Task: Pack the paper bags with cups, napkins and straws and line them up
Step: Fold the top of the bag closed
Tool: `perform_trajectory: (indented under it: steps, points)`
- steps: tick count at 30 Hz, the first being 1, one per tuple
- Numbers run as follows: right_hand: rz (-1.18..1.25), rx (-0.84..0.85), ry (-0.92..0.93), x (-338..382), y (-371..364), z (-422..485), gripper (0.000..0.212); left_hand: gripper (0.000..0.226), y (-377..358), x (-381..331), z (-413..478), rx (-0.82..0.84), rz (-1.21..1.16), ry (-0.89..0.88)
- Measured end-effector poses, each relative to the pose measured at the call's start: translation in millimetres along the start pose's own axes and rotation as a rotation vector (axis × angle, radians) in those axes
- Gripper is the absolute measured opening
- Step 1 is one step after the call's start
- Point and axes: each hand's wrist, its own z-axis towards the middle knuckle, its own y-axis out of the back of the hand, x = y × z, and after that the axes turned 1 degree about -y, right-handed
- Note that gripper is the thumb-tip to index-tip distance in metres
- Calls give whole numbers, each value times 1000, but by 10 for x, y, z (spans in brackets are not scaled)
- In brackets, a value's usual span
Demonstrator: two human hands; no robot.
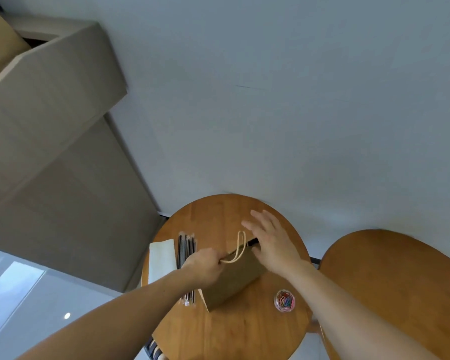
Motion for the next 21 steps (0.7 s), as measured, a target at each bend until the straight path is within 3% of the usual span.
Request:
perform_trajectory:
  steps: [4,10,16,18,21]
  points:
    - [-124,119,82,-114,19,102,18,18,143,9,113,13,-16,-58]
    - [48,1,21,-194,-14,44,15,25,38,-29,257,-214,71,-48]
    - [145,-6,2,-338,-56,-17,18,25,-164,8,347,-244,206,-93]
    - [284,-125,-106,-445,-59,-87,24,25,-142,36,391,-253,204,-114]
    - [451,-363,-408,-648,-158,-295,15,24,-104,89,445,-279,185,-145]
